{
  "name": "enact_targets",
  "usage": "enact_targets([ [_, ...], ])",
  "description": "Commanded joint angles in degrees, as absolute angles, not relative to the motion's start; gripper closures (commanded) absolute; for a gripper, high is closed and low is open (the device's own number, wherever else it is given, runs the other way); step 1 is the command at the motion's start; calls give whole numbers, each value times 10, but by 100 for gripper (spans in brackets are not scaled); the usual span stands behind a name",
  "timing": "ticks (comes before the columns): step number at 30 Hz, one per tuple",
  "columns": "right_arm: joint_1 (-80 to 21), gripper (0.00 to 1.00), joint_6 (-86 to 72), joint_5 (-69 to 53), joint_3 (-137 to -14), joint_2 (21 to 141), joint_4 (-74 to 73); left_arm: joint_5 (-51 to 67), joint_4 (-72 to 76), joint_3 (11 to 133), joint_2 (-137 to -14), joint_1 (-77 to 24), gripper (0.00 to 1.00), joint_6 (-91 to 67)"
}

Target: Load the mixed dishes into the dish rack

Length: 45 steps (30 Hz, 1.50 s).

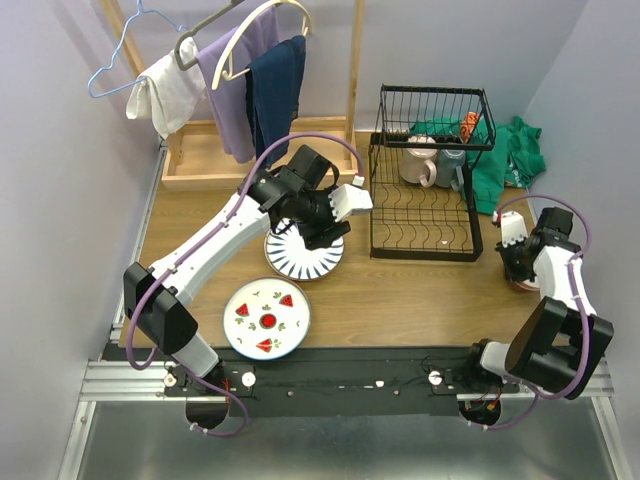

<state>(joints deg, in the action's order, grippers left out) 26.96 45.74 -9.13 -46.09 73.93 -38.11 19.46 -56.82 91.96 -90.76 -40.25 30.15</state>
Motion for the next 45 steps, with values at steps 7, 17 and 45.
enact_targets([
  [7,272,96,548,-141,-480,641,-551,177,-554,877,-876,-406,35,301],
  [17,234,98,685,-286,-470,594,-682,161,-535,825,-850,-405,35,300],
  [45,-283,58,598,-211,-479,694,-532,146,-512,771,-806,-405,34,291],
])
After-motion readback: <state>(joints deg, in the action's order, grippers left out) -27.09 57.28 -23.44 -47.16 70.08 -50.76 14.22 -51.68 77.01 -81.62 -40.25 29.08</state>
